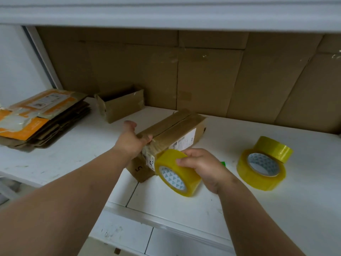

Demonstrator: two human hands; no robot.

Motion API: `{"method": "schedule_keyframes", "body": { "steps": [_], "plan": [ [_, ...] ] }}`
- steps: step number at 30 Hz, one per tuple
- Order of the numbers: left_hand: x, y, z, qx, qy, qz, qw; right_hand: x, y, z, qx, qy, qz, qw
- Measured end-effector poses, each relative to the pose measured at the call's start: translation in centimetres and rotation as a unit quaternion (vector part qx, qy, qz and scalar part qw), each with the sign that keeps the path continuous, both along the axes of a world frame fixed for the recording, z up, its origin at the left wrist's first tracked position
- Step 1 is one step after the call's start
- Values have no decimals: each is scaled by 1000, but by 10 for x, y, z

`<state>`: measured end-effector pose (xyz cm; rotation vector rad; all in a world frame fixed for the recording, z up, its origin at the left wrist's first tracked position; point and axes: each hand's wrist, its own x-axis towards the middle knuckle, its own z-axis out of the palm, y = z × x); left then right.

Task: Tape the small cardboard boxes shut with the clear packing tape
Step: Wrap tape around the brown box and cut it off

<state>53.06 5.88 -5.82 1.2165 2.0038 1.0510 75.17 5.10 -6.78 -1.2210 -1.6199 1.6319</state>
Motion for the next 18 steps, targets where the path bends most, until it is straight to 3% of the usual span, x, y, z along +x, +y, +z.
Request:
{"method": "schedule_keyframes", "body": {
  "steps": [2, 4, 10, 14, 18],
  "plan": [
    [1, 0, -4, 65, 220, -6, 973, -1, -2, -4, -1, 14, -5, 1000],
    [7, -4, -7, 127, 321, -58, 937, 3, -5, -5, 10, 20, -12, 1000],
    [0, -8, -12, 40, 329, -141, 933, 9, -13, -20, 13, 65, -32, 997],
    [-8, -6, -10, 39, 323, -156, 933, 9, -18, -35, -45, 165, -29, 985],
    [-8, -2, -7, 35, 350, -178, 919, 3, -29, -42, -33, 166, 5, 986]
  ]
}}
